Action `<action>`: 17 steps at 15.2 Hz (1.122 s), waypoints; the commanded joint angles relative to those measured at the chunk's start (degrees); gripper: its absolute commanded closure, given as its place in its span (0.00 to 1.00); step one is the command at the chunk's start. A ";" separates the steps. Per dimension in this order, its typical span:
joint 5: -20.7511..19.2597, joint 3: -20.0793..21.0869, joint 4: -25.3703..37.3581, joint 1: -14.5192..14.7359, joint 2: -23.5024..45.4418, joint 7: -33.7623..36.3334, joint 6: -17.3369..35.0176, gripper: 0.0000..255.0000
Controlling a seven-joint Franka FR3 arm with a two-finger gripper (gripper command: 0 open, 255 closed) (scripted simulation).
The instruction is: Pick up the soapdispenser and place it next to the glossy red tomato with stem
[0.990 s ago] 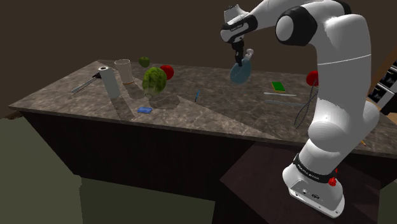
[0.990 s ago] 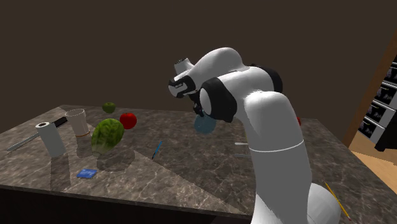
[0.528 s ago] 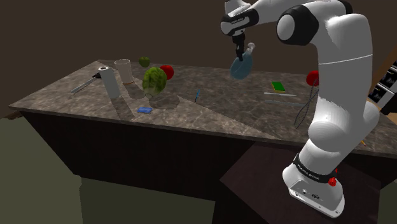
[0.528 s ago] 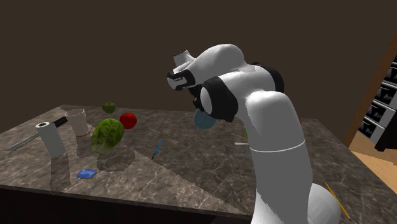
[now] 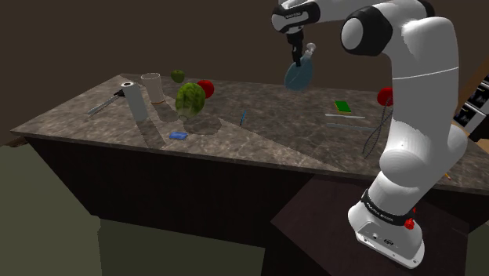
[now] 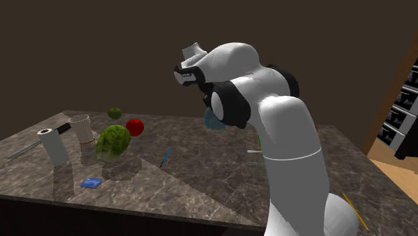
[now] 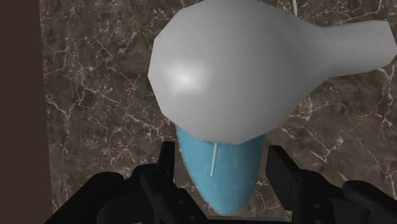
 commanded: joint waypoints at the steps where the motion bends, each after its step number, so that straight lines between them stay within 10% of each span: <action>1: 0.07 -0.03 1.35 -0.02 -0.07 -0.46 -1.33 1.00; 8: 0.59 -0.10 8.26 -0.34 1.04 -2.41 -6.81 1.00; 17: 0.17 -2.92 -4.73 -6.61 -6.95 -9.97 1.67 1.00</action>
